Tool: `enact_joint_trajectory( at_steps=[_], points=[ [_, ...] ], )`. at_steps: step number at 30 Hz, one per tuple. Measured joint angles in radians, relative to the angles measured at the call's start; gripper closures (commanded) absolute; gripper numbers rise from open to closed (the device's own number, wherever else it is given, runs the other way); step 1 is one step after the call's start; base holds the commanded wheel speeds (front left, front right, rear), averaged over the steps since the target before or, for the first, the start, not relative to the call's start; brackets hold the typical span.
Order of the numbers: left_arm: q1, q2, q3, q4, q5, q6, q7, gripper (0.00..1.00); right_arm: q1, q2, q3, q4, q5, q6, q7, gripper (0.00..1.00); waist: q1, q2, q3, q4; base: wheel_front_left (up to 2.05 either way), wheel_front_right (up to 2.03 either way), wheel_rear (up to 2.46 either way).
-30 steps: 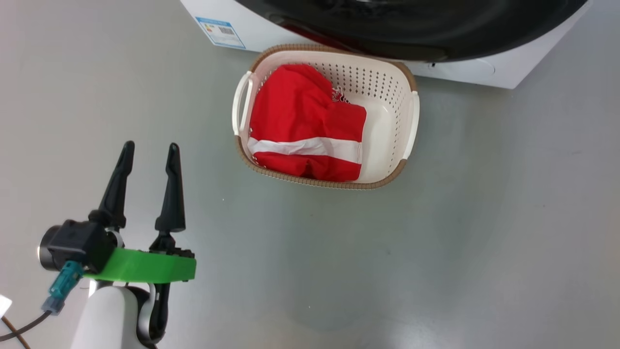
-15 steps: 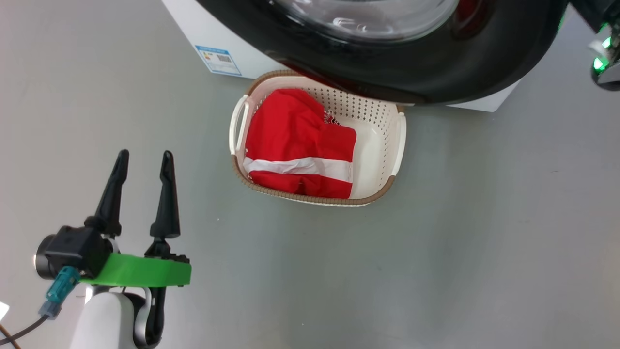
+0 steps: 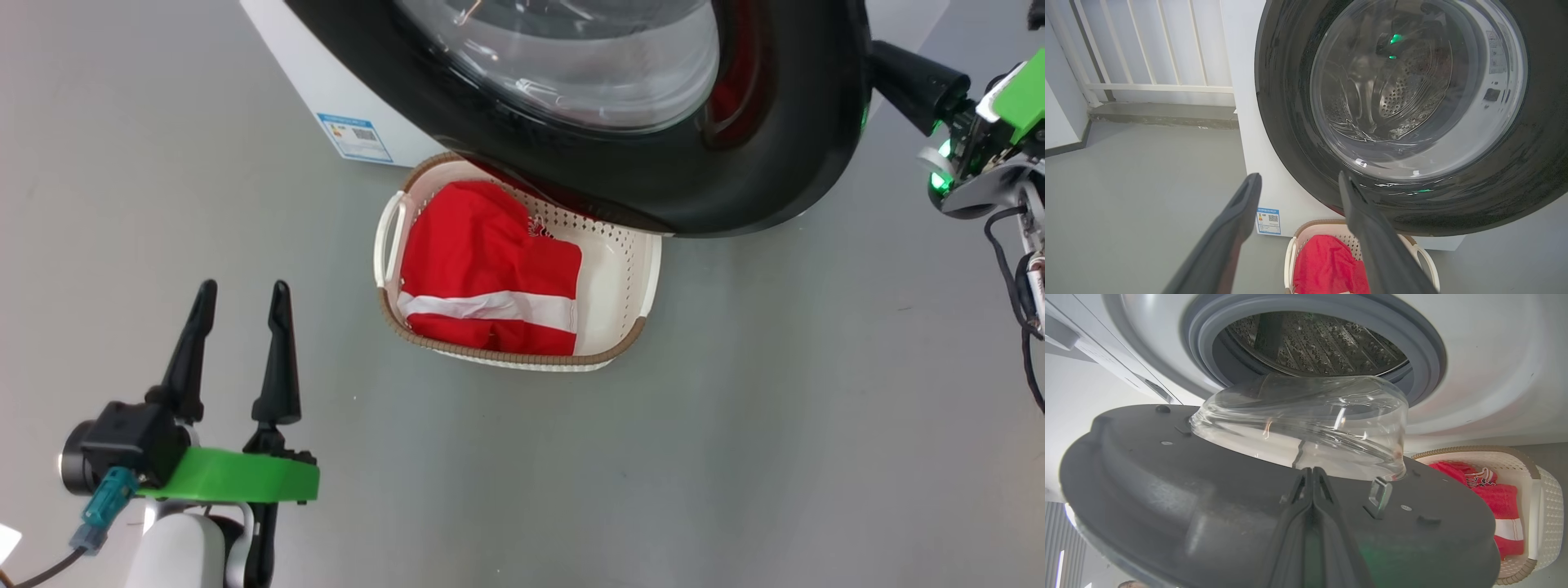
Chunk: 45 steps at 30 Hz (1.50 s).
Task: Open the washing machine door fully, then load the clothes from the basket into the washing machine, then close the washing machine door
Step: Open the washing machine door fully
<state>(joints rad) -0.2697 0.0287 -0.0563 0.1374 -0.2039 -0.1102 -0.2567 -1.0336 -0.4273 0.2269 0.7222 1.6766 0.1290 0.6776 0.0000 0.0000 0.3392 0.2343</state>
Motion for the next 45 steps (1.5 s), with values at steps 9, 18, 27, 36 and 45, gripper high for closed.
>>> enact_joint_trajectory(
  at_steps=[9,18,27,36,45],
  points=[
    [0.006,0.000,0.008,0.004,0.000,-0.001,0.000,0.00,0.046,0.012,-0.020,-0.030,0.002,0.000,-0.019,1.00,0.0000,0.0000,-0.027,-0.014,0.00,0.00,0.00],
    [0.022,0.000,0.017,0.008,0.000,-0.001,0.000,0.00,0.057,0.018,-0.035,-0.042,-0.002,0.000,-0.039,0.72,0.0000,0.0000,-0.041,-0.030,0.00,0.00,0.00],
    [0.027,0.000,0.023,0.009,0.000,-0.009,0.000,0.00,0.110,0.019,-0.059,-0.110,-0.005,0.000,-0.061,0.13,-0.0001,0.0000,-0.060,-0.049,0.00,0.00,0.00],
    [0.045,0.001,0.030,0.011,0.009,-0.009,0.000,0.00,0.241,0.007,-0.080,-0.332,-0.070,0.000,-0.128,0.00,0.0000,0.0000,-0.080,-0.075,0.00,0.00,0.00],
    [0.046,0.001,0.040,0.006,0.011,-0.009,0.000,0.00,0.409,-0.032,-0.077,-0.592,-0.228,0.000,-0.300,0.00,0.0000,0.0000,-0.079,-0.103,0.00,0.00,0.00]
  ],
)
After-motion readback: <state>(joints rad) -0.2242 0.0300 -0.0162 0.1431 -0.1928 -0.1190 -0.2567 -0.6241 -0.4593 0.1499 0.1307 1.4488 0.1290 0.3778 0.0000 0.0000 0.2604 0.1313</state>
